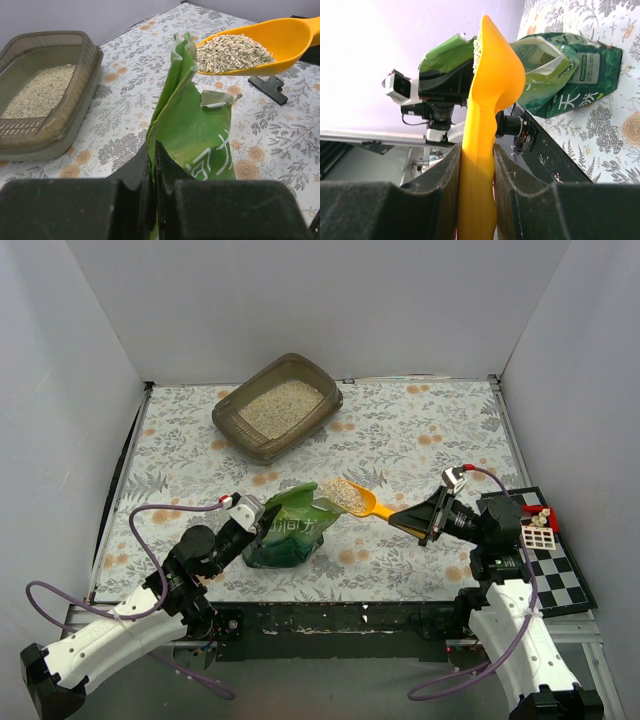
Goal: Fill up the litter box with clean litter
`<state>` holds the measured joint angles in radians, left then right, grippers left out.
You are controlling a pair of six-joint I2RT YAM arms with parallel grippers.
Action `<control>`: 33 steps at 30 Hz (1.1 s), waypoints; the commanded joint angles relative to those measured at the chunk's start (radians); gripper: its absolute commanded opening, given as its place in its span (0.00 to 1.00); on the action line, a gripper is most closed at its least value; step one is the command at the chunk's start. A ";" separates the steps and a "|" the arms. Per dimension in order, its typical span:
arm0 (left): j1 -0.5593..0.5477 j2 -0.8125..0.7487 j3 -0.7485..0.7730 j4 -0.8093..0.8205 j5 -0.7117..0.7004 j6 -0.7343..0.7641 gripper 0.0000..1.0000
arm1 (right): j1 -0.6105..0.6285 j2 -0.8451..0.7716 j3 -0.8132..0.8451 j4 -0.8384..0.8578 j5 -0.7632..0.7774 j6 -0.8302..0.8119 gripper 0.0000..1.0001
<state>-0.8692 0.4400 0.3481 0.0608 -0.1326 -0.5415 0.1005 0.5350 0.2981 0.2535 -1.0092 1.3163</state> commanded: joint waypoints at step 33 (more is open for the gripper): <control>-0.001 -0.066 -0.024 0.027 -0.091 -0.002 0.00 | 0.257 1.311 1.042 0.443 0.319 -0.110 0.01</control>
<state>-0.8730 0.3908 0.3332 0.0589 -0.1829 -0.5472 0.3130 1.7283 1.1881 0.6758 -0.7506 1.3045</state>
